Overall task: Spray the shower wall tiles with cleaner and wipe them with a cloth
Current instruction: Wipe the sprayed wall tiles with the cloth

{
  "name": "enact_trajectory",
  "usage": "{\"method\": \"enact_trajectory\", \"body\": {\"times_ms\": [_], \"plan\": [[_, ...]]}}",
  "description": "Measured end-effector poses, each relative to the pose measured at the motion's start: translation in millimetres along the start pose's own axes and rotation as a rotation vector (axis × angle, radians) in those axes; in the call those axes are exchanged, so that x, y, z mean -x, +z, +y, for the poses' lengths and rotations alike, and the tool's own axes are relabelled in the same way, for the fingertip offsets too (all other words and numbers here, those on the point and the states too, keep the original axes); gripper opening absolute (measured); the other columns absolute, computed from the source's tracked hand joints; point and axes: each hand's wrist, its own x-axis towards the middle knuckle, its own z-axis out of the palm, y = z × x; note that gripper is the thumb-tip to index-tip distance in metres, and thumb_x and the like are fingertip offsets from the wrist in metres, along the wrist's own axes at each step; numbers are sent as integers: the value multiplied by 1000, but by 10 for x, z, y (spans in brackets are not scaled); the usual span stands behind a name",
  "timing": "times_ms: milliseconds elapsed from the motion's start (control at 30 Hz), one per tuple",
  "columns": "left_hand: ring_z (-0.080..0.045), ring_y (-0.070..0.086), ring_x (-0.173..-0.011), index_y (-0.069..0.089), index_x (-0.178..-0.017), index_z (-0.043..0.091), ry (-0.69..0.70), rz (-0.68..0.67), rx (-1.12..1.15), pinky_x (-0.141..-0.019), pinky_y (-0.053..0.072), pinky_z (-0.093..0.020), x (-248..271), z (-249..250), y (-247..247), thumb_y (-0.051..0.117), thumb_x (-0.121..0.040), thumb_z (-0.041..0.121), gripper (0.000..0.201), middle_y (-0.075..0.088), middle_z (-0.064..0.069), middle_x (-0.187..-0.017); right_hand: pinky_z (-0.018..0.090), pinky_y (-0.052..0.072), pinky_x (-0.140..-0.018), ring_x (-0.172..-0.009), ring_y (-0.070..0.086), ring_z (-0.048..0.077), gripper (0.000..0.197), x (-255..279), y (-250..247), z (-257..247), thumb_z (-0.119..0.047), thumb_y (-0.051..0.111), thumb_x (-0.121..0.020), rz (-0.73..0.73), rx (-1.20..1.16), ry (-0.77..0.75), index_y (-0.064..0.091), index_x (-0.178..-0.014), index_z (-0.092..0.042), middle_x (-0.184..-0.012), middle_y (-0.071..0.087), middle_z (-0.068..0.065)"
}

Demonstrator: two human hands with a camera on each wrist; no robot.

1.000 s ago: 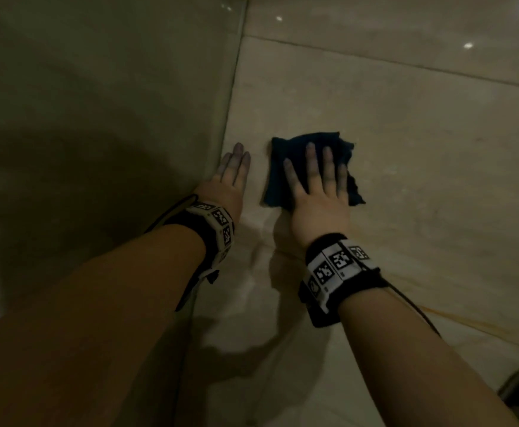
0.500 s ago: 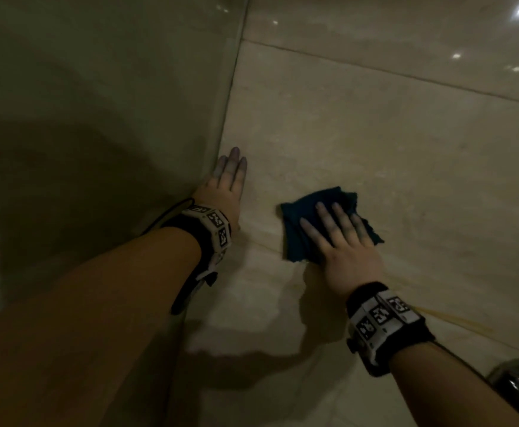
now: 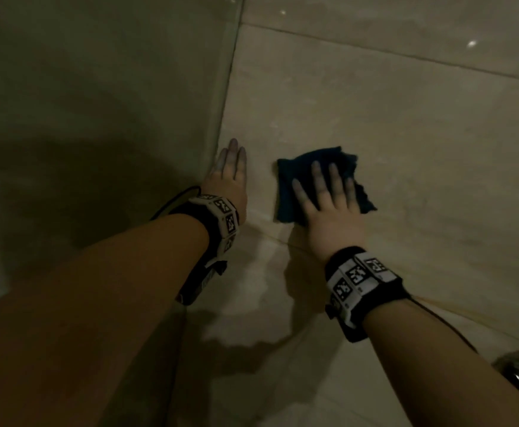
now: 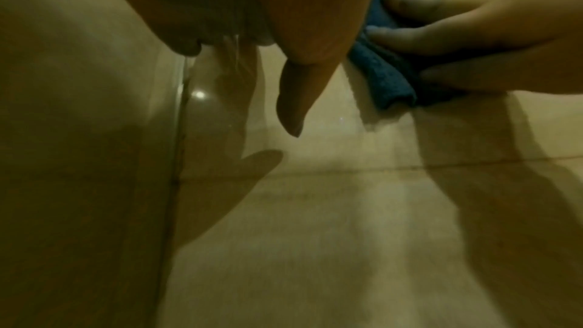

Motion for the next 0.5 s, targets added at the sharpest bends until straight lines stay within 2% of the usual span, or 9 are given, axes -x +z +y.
{"method": "enact_trajectory", "body": {"times_ms": [133,267,400,500], "plan": [[-26,-11,-147,-21,-146,4,-21,-88,19,-122,6,-37,75,-106,113,42,-97,17,82,-31,-9,-154,43,-20,-111,-142,-25,29,66,-173,-27,-180,-24,31,-98,39,9,-28,-12,-148,-31,-154,-29,5],[-32,-7,-146,-21,-146,5,-31,-162,0,-121,11,-43,106,-192,154,47,-95,22,87,-31,-10,-154,43,-19,-113,-142,-25,29,67,-322,-124,-299,-23,34,-98,38,2,-29,-10,-148,-30,-154,-28,5],[-30,-5,-147,-21,-146,5,-39,-140,16,-121,11,-41,141,-182,132,50,-94,22,90,-31,-8,-154,42,-19,-112,-142,-25,29,69,-232,-31,-320,-22,34,-97,10,30,-77,-13,-148,-29,-153,-29,6],[-26,-13,-147,-23,-145,4,-15,-103,13,-122,5,-34,169,-93,117,49,-93,13,89,-33,-9,-153,40,-21,-110,-141,-27,27,69,9,181,-265,-21,31,-98,-74,38,-102,-17,-146,-29,-150,-35,4]]}}
